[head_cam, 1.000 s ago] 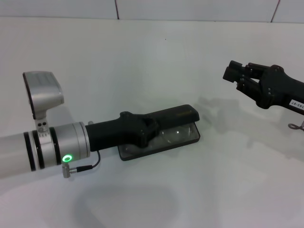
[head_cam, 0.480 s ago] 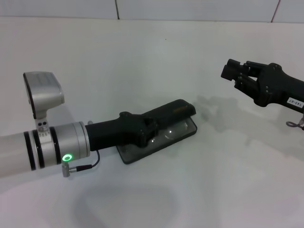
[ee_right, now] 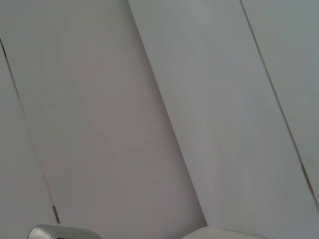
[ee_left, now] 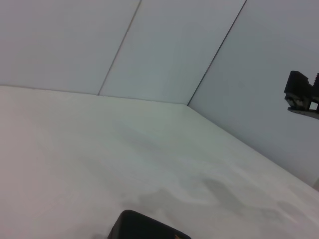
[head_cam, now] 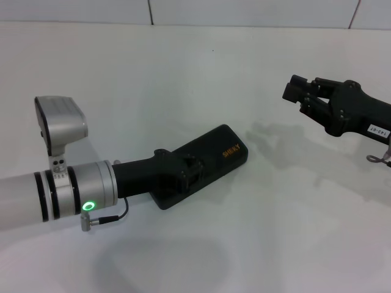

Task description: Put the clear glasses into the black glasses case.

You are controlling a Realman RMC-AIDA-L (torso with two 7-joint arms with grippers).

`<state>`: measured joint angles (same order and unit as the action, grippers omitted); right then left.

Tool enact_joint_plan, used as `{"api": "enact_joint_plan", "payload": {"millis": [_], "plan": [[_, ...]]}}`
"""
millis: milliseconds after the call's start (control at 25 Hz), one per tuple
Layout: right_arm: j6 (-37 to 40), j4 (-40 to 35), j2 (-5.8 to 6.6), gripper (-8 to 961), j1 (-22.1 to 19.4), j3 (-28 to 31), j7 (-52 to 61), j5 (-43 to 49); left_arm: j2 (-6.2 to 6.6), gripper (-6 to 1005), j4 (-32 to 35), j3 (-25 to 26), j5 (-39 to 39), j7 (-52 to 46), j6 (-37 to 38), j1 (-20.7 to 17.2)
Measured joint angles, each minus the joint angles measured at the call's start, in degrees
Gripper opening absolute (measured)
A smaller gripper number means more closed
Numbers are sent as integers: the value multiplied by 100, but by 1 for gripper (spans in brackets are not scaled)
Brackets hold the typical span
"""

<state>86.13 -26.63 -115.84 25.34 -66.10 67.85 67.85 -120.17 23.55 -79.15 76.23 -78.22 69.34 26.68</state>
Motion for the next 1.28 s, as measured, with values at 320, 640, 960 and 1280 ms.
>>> {"api": "enact_joint_plan", "payload": {"millis": [320, 640, 960, 1280], "plan": [[17, 0, 17, 314, -40, 0, 0, 0, 24, 64, 829, -6, -38, 409, 882, -299], [114, -52, 46, 319, -27, -66, -80, 62, 53, 66, 2400, 59, -56, 872, 1331, -1202], [490, -942, 16, 325, 50, -276, -378, 1556, 129, 178, 2641, 637, 89, 962, 1548, -1563], [58, -1537, 0, 542, 129, -864, -329, 1638, 295, 534, 2639, 801, 494, 771, 1956, -1684]]}}
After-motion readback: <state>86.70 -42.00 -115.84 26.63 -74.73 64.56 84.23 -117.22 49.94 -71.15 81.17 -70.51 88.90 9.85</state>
